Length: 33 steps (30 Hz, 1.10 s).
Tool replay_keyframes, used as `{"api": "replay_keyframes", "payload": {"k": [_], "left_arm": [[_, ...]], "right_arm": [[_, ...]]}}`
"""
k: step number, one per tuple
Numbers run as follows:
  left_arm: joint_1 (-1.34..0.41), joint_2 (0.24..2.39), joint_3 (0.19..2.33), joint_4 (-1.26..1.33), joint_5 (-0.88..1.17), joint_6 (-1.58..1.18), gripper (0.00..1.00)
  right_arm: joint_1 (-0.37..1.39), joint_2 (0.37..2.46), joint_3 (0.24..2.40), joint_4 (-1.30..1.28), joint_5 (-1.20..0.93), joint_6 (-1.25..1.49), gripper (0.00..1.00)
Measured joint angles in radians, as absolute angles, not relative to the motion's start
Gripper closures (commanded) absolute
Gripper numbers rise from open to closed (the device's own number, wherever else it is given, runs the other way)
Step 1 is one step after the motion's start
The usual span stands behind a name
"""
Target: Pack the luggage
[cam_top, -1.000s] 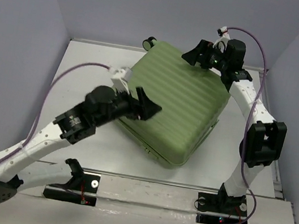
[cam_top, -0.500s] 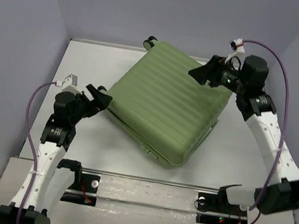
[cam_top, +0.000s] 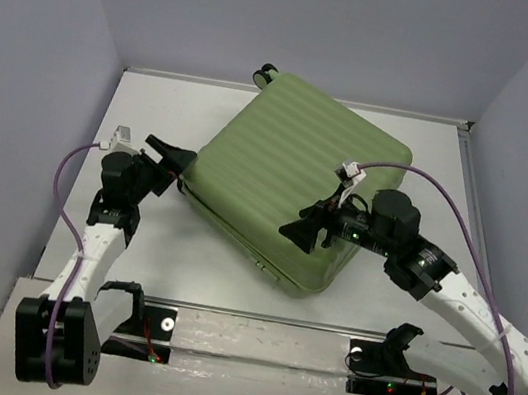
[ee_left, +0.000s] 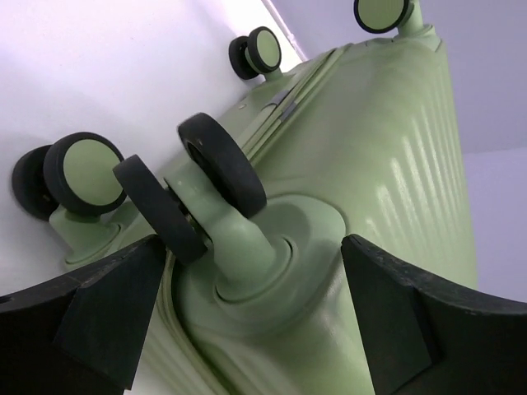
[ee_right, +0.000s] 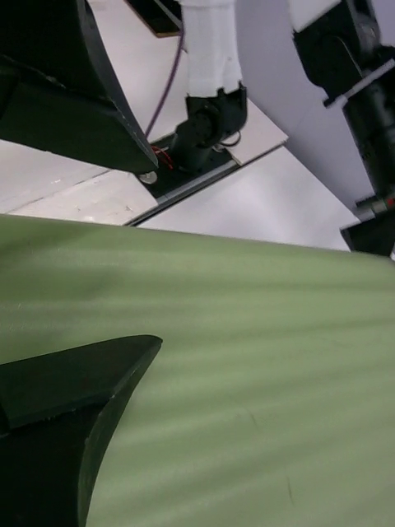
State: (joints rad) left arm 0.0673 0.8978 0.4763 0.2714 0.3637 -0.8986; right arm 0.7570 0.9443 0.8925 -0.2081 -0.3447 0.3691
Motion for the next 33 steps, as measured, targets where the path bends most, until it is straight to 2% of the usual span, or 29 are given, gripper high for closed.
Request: {"api": "replay_keyframes", "payload": {"k": [6,10,12,13,15,16,19,23,25,28,33], "left_arm": [[0.067,1.034,0.472,0.406,0.370,-0.984,0.01],[0.067,1.102,0.472,0.504,0.369,-1.060,0.08],[0.062,1.140,0.472,0.560,0.363,-1.103,0.32],[0.060,1.160,0.474,0.577,0.360,-1.116,0.59],[0.056,1.196,0.477,0.600,0.362,-1.152,0.87],[0.058,1.201,0.479,0.591,0.351,-1.205,0.93],[0.054,1.222,0.538,0.564,0.361,-1.230,0.94],[0.052,1.245,0.699,0.395,0.364,-1.168,0.94],[0.051,1.267,0.852,0.265,0.363,-1.118,0.94],[0.051,1.269,0.978,0.207,0.371,-1.074,0.94],[0.043,1.232,1.039,0.107,0.385,-1.005,0.94]], "right_arm": [[0.840,0.957,0.877,-0.152,-0.295,0.354,0.06],[0.870,0.946,0.856,-0.128,-0.252,0.355,0.05],[0.879,0.931,0.835,-0.106,-0.221,0.357,0.05],[0.886,0.921,0.827,-0.099,-0.206,0.358,0.05],[0.890,0.895,0.801,-0.083,-0.170,0.369,0.07],[0.890,0.883,0.792,-0.078,-0.154,0.373,0.08],[0.891,0.849,0.770,-0.075,-0.102,0.392,0.11],[0.892,0.807,0.747,-0.078,-0.024,0.437,0.11],[0.894,0.807,0.747,-0.075,-0.001,0.450,0.10],[0.898,0.818,0.762,-0.063,0.027,0.463,0.08],[0.896,0.842,0.778,-0.071,0.072,0.477,0.05]]}}
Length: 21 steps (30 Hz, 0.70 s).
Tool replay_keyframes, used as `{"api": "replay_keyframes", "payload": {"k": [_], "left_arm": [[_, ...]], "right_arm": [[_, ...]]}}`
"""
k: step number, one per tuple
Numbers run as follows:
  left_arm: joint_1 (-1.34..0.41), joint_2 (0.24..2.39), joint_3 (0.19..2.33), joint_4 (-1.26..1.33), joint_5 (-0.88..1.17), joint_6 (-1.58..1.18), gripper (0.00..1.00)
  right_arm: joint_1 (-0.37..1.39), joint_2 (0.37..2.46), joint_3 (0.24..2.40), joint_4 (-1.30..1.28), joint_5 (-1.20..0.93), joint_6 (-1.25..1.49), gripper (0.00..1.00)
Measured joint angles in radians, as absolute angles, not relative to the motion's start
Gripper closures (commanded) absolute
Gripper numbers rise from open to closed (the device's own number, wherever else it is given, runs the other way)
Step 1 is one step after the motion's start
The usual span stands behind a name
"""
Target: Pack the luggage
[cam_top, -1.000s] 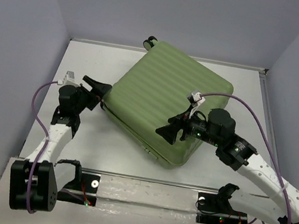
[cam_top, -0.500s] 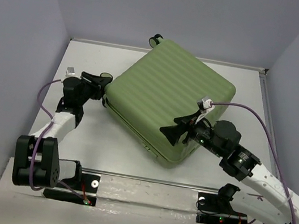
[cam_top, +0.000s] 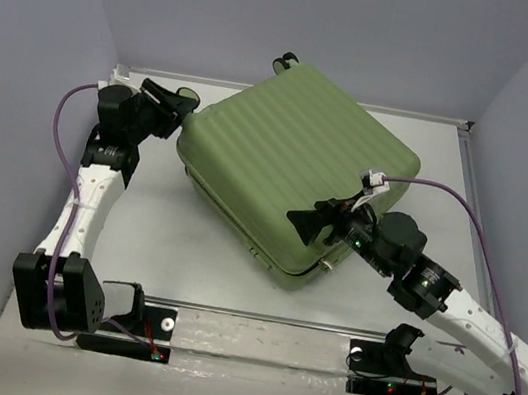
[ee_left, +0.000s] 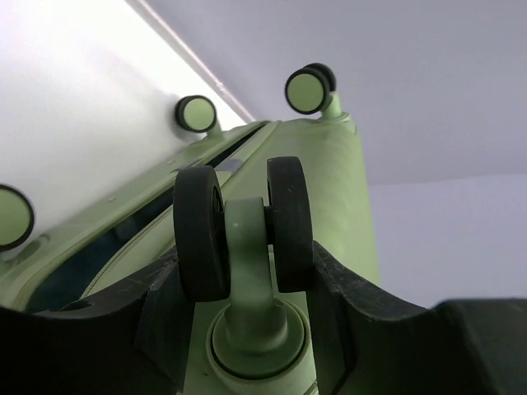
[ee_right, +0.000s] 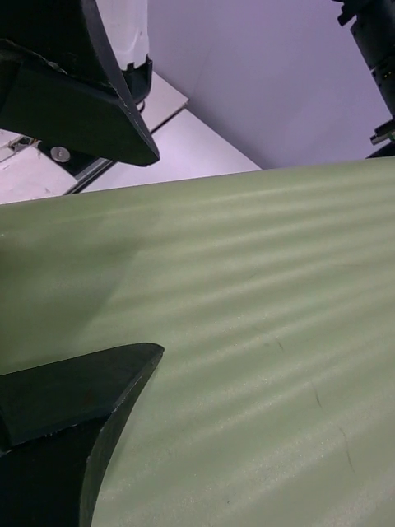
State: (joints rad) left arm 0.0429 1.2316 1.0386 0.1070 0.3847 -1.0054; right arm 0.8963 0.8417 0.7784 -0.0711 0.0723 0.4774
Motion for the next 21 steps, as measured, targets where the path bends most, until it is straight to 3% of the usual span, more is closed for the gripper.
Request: {"api": "replay_keyframes", "payload": {"k": [8,14,16,18,19,21], "left_arm": [[0.088,1.200,0.894,0.147,0.410,-0.989,0.94],[0.118,1.206,0.830,0.145,0.411,-0.986,0.87],[0.118,1.215,0.830,0.147,0.411,-0.980,0.86],[0.118,1.220,0.830,0.147,0.411,-0.976,0.87],[0.118,1.222,0.828,0.152,0.411,-0.976,0.92],[0.118,1.225,0.822,0.160,0.413,-0.976,0.94]], "right_arm": [[0.898,0.845,0.786,-0.109,0.072,0.484,0.14],[0.898,0.838,0.856,-0.255,0.077,0.467,0.06],[0.898,0.837,0.889,-0.314,0.092,0.459,0.08],[0.898,0.831,0.922,-0.387,0.120,0.456,0.29],[0.898,0.825,0.931,-0.413,0.136,0.455,0.52],[0.898,0.793,0.941,-0.492,0.194,0.469,0.76]]}}
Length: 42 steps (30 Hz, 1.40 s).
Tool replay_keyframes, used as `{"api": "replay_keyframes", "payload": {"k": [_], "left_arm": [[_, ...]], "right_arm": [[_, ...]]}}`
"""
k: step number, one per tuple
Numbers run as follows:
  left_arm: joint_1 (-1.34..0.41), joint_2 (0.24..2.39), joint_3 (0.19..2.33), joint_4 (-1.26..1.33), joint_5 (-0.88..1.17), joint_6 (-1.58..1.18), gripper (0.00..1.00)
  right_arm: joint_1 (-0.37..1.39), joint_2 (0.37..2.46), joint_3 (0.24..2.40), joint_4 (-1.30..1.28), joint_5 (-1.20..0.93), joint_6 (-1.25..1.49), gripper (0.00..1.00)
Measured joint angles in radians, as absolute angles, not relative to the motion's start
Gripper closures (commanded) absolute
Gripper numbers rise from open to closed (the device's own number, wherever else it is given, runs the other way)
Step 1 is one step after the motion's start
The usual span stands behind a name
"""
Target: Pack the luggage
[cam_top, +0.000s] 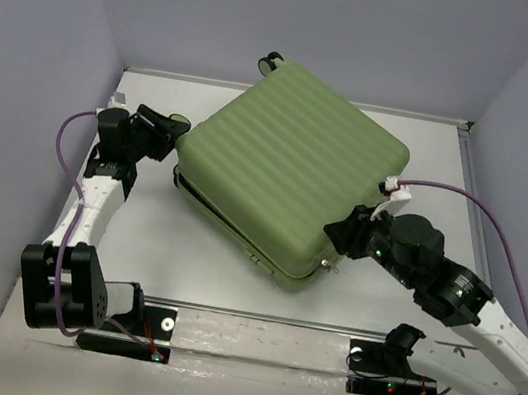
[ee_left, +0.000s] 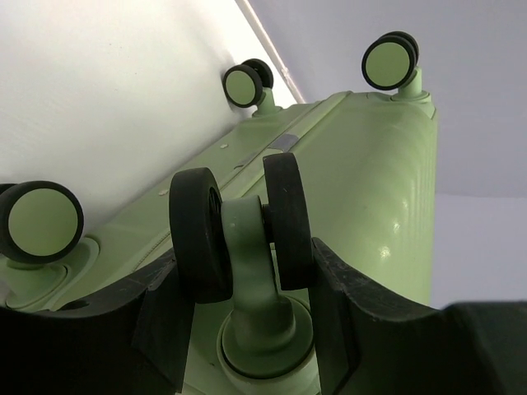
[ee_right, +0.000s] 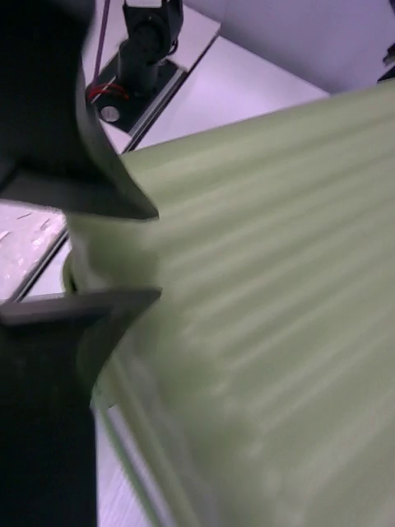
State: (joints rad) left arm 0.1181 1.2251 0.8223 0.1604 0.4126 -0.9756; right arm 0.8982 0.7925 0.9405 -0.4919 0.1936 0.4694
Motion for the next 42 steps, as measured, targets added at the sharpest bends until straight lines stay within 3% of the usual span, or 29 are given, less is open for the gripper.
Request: {"api": "replay_keyframes", "payload": {"k": [1,2,8,14,18,24,28,32,36,42], "left_arm": [[0.118,1.228,0.820,0.168,0.415,-0.976,0.94],[0.118,1.231,0.818,0.172,0.417,-0.978,0.94],[0.122,1.234,0.819,0.179,0.432,-0.989,0.94],[0.126,1.226,0.878,0.141,0.451,-0.991,0.94],[0.127,1.211,0.914,0.133,0.470,-1.001,0.94],[0.128,1.197,0.943,0.121,0.503,-1.029,0.94],[0.128,1.171,0.943,0.107,0.520,-1.040,0.94],[0.133,1.109,0.896,0.113,0.525,-1.047,0.94],[0.147,1.065,0.795,0.153,0.508,-1.060,0.94],[0.181,1.089,0.707,0.185,0.485,-1.076,0.94]], "right_arm": [[0.898,0.766,0.940,-0.535,0.223,0.490,0.90],[0.898,0.747,0.939,-0.561,0.245,0.500,0.93],[0.898,0.538,0.795,-0.696,0.395,0.681,0.93],[0.898,0.583,0.645,-0.755,0.495,0.831,0.50],[0.876,0.692,0.579,-0.699,0.528,0.883,0.43],[0.637,0.728,0.489,-0.436,0.395,0.877,0.42],[0.557,0.829,0.398,-0.240,0.268,0.880,0.56],[0.543,0.932,0.387,-0.080,0.211,0.905,0.77],[0.522,1.010,0.382,0.040,0.201,0.953,0.86],[0.510,1.070,0.382,0.154,0.207,0.972,0.90]]}}
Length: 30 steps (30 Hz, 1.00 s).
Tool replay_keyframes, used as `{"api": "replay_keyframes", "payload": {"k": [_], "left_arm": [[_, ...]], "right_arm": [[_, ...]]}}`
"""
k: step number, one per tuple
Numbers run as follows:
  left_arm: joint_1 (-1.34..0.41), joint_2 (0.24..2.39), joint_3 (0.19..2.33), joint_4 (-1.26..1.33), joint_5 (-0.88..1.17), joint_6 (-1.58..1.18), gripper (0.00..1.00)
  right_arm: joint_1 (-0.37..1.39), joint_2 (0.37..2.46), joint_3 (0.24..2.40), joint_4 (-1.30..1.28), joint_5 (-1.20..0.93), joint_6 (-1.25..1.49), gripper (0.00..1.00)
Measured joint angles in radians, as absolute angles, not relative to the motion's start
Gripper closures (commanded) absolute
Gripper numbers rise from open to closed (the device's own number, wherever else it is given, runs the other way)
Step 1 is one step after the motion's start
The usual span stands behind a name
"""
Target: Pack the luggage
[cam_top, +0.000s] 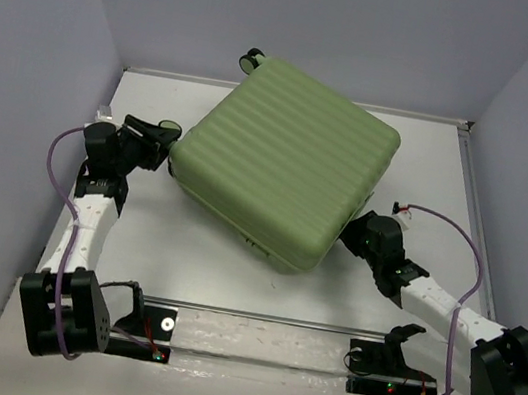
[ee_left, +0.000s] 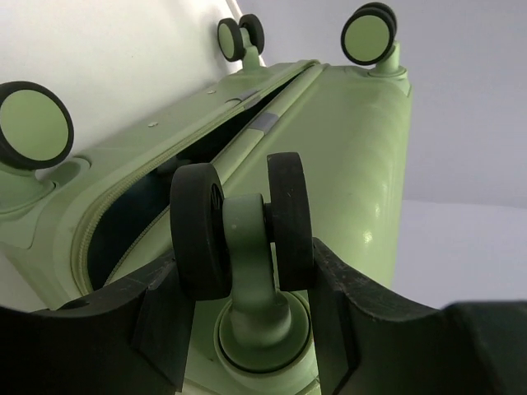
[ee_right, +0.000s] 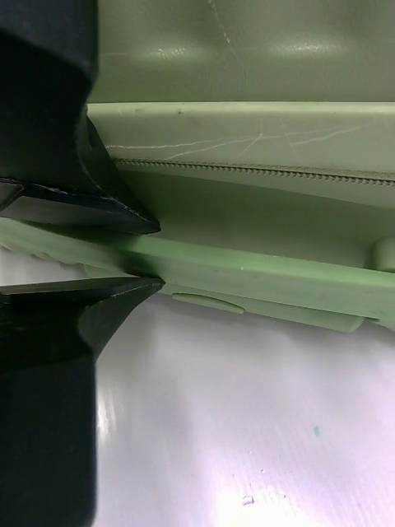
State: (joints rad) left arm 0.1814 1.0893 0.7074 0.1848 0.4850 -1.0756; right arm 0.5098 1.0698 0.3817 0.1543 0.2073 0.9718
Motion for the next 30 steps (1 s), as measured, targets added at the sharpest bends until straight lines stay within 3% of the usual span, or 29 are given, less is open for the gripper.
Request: {"api": "replay_keyframes", "payload": {"k": [13,21,30], "left_arm": [[0.232,1.344,0.837,0.273,0.631,-1.056,0.94],[0.245,1.371,0.873,0.249,0.669,-1.044,0.94],[0.253,1.378,0.920,0.160,0.648,-0.992,0.94]], "right_arm": [[0.511,1.098,0.422,0.125,0.163,0.897,0.89],[0.512,1.099,0.469,0.030,0.133,0.843,0.88],[0.512,1.101,0.492,-0.018,0.101,0.810,0.79]]}}
